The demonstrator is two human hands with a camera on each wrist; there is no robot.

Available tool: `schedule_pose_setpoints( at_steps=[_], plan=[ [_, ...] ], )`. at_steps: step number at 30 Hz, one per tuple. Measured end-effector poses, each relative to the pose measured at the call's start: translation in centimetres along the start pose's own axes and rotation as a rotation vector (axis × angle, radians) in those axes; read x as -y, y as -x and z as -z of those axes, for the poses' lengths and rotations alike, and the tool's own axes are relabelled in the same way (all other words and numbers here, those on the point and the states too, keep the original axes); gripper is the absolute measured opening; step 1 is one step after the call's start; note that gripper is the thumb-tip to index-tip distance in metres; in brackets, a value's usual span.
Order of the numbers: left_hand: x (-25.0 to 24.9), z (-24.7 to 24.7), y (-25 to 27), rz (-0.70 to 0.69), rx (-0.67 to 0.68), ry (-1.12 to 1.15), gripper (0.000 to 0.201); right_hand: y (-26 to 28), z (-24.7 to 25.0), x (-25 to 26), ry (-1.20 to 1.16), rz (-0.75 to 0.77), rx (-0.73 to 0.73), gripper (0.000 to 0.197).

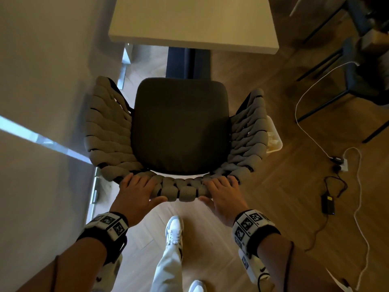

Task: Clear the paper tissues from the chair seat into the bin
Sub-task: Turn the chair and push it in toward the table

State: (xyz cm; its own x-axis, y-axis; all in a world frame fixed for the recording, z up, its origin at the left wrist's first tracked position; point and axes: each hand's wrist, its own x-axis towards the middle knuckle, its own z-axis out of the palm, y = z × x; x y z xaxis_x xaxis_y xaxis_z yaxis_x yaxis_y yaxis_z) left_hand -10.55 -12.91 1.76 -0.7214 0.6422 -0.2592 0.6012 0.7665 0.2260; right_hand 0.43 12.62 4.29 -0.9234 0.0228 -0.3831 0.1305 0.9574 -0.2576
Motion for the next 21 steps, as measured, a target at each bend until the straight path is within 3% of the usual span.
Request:
schedule_pose_setpoints(
  at_steps=[14, 21],
  plan=[
    [2.8, 5.6, -16.0, -0.027, 0.043, -0.010, 0.078, -13.7, 7.0, -5.0, 0.035, -0.040, -0.008, 0.054],
    [3.3, 7.5, -23.4, -0.054, -0.007, -0.023, 0.070, -20.0, 10.1, -9.0, 0.045, 0.005, -0.046, 0.046]
  ],
)
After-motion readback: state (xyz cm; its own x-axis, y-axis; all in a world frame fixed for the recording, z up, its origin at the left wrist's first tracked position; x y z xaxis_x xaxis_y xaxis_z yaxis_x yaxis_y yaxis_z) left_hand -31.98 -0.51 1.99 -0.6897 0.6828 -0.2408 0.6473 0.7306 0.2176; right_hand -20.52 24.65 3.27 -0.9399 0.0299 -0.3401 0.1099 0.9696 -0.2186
